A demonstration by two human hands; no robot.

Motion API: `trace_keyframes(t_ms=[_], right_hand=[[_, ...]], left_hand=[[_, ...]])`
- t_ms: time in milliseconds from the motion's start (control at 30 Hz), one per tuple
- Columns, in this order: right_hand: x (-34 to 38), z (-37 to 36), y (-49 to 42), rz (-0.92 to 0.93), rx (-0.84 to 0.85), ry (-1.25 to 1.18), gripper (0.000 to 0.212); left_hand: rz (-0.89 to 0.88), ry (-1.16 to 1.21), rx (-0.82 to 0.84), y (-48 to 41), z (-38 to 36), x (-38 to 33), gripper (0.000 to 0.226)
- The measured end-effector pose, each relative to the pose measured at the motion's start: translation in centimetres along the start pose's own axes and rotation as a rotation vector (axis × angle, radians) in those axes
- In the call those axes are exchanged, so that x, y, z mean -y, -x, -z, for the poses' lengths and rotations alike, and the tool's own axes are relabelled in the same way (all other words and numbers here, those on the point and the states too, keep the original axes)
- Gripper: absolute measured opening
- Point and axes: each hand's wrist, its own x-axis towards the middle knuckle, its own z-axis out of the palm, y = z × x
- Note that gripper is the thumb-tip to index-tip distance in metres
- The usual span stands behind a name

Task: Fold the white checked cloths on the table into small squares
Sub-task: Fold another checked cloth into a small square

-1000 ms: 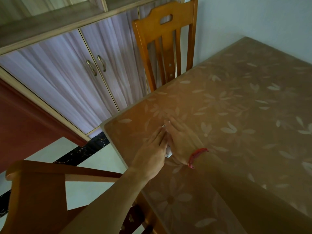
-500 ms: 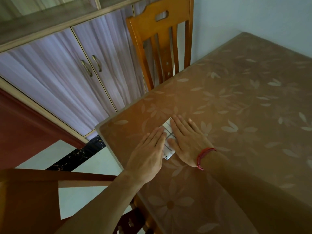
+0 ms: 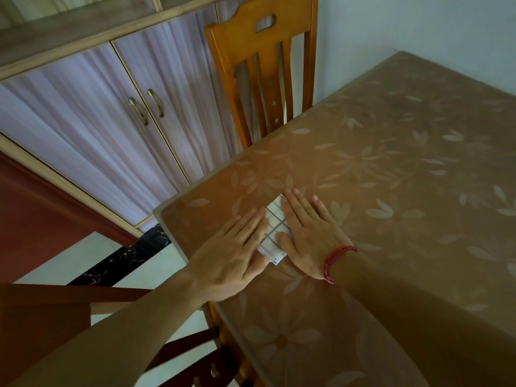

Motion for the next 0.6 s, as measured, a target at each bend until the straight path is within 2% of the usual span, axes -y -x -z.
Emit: trace_keyframes(t_ms=[133,367,467,533,600], right_hand=[[0.2,0.4,-0.2,-0.008,0.006,0.005,0.070],[-0.9,0.8,3.9,-0.076,0.052,0.044,0.072],[-0.8,1.2,3.7,-0.089,0.086,0.025,0.077],[-0.7,1.9,3.3,-0.090,0.103,-0.027,0.083],[-0.6,3.1,3.1,-0.100,0.116,-0.147,0.080]], left_hand=[[-0.006,-0.056,0.017,2.9,-0.4,0.6,0.066],[0.063,-0.003,0.014,2.5,-0.3,0.1,0.063],[0.109,0.232,-0.054,1.7,0.8,-0.3,0.064],[0.192,0.420,-0.120,1.0,1.9,-0.5,0.048],[0.305,0.600,-0.132,-0.1,3.4,-0.6,0.028]])
